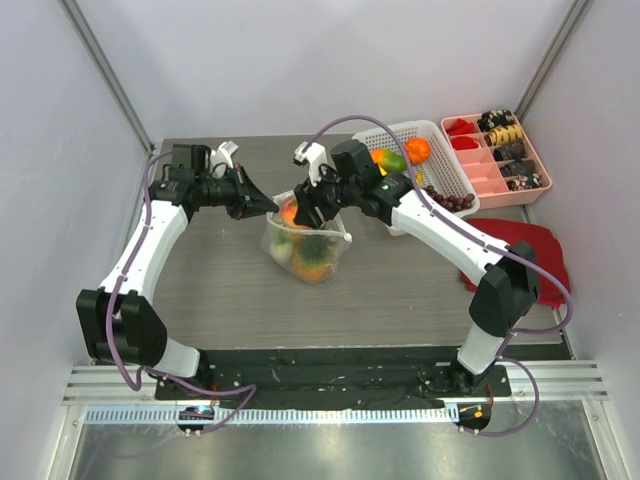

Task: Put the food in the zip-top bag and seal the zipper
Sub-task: Place the fake fruit in the zipper food storage bag.

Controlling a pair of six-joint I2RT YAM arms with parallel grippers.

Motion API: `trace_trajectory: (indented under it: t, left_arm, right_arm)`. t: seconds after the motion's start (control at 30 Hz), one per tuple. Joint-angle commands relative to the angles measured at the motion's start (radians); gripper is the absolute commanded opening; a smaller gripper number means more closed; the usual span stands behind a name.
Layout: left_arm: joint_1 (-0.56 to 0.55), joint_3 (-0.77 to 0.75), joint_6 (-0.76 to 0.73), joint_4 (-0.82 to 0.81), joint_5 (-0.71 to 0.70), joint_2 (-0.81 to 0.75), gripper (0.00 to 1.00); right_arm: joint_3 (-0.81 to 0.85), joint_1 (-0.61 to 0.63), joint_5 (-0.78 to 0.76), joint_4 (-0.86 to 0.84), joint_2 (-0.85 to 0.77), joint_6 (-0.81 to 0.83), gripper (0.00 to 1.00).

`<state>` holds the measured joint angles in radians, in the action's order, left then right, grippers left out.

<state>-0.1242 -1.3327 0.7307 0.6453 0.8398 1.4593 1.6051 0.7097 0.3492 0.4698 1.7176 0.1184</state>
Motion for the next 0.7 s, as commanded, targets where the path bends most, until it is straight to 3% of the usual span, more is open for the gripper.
trace_trajectory:
  t: [0.0, 0.07, 0.1, 0.2, 0.23, 0.47, 0.67]
  left_arm:
    - [-0.002, -0.020, 0.001, -0.044, 0.047, -0.040, 0.00]
    - [-0.002, -0.016, -0.007, -0.035, 0.045, -0.037, 0.00]
    - [-0.002, -0.014, -0.013, -0.032, 0.044, -0.037, 0.00]
    - [-0.003, -0.010, -0.017, -0.029, 0.041, -0.039, 0.00]
    - [0.000, -0.007, -0.019, -0.029, 0.039, -0.042, 0.00]
    - [0.000, -0.005, -0.014, -0.038, 0.039, -0.034, 0.00]
    - [0.000, -0.006, -0.011, -0.042, 0.041, -0.031, 0.00]
  right_arm:
    - [-0.013, 0.010, 0.049, -0.056, -0.004, -0.023, 0.18]
    - [-0.010, 0.010, 0.094, -0.056, -0.012, -0.026, 0.36]
    - [-0.008, 0.010, 0.114, -0.051, -0.015, -0.037, 0.57]
    - [0.022, 0.007, 0.100, -0.034, -0.035, -0.048, 0.85]
    - [0.027, -0.010, 0.103, -0.033, -0.042, -0.055, 0.90]
    - [0.104, -0.185, 0.221, -0.031, -0.093, -0.117, 0.95]
    - [0.131, -0.355, 0.192, -0.008, -0.075, -0.114, 0.92]
